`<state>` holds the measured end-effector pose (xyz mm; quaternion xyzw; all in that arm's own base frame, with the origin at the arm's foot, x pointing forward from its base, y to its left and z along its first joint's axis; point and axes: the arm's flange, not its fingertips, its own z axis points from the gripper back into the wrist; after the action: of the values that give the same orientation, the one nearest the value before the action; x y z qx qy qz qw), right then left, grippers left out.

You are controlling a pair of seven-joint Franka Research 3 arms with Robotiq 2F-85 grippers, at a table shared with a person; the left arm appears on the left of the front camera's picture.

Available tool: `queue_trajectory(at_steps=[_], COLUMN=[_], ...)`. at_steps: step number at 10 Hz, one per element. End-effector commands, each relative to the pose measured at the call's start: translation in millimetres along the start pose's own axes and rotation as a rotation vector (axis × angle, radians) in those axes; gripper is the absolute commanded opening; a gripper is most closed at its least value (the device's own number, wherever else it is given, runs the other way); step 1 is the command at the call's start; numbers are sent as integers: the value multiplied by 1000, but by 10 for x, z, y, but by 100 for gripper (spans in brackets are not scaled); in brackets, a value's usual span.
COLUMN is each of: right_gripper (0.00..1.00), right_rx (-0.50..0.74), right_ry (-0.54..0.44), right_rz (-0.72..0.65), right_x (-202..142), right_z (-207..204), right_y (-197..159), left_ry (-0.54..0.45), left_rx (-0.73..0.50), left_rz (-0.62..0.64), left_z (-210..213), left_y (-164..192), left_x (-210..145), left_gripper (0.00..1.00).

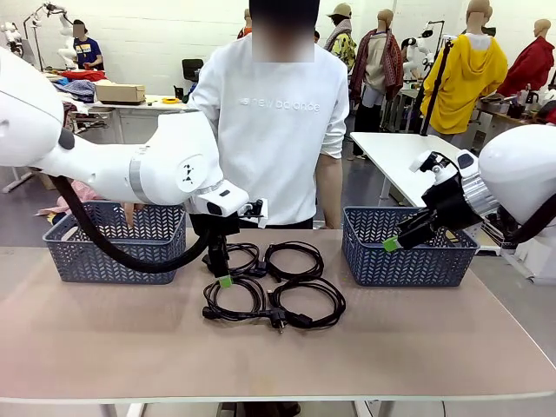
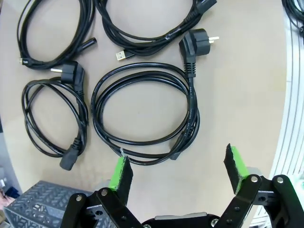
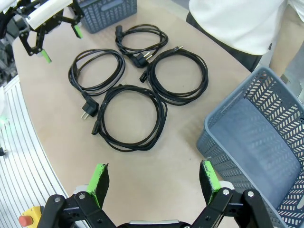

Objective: Organize the cables according to human instructions.
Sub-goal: Pick up a bundle of cables and place it in the basket indicated by the human.

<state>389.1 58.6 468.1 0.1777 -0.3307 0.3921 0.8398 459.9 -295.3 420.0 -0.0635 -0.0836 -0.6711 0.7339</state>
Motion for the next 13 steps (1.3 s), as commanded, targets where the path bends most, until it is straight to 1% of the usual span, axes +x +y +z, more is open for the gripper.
queue_trajectory(at_steps=[1, 4, 5, 7, 8, 13], right_gripper=[100, 100, 100, 100, 100, 100], right_rx=[12, 12, 12, 12, 12, 12], right_ry=[-20, -20, -20, -20, -20, -20], right_rz=[6, 6, 6, 6, 6, 6], right_x=[-6, -6, -6, -6, -6, -6], right_z=[-26, -26, -26, -26, -26, -26], right_y=[-30, -30, -30, -30, -30, -30], left_ry=[-4, 0, 19, 51, 61, 126], left_rx=[6, 0, 4, 11, 13, -2], left_rz=[-9, -2, -13, 1, -21, -29], left_z=[18, 0, -50, -179, -249, -727], left_y=[13, -5, -71, -161, -191, -368], left_x=[-12, 7, 43, 197, 244, 370], left_gripper=[100, 100, 100, 100, 100, 100])
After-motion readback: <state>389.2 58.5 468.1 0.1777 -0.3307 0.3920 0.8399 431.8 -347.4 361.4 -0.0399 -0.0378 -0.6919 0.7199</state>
